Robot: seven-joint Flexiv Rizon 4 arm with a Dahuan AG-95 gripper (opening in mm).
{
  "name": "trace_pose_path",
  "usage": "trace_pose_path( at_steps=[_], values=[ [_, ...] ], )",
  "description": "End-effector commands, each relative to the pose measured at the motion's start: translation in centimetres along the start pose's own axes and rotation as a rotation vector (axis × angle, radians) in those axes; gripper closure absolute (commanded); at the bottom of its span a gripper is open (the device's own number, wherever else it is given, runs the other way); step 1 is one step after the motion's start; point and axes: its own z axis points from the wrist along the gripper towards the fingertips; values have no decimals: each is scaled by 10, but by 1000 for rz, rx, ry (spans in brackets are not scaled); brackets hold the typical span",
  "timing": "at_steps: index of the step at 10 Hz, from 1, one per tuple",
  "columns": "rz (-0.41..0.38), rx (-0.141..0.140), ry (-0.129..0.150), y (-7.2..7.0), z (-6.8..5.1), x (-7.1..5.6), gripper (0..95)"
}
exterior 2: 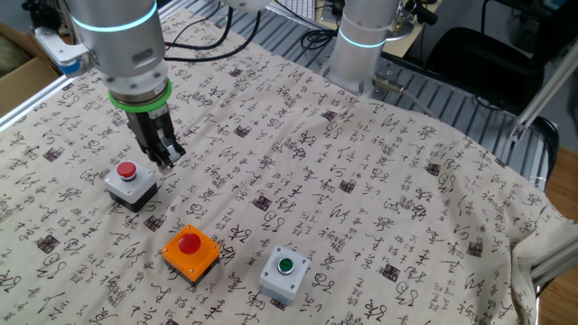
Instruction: Press three buttons from left to right in sequence
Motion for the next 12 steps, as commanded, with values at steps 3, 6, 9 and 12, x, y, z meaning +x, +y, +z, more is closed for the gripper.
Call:
trace_pose_path(
  at_steps=[3, 6, 9, 12],
  values=[
    [29, -1, 1, -1, 0, 1, 950],
    [45, 0, -1, -1, 0, 1, 950],
    [57, -1, -6, -1, 0, 1, 950],
    [55, -10, -7, -1, 0, 1, 950]
  ],
)
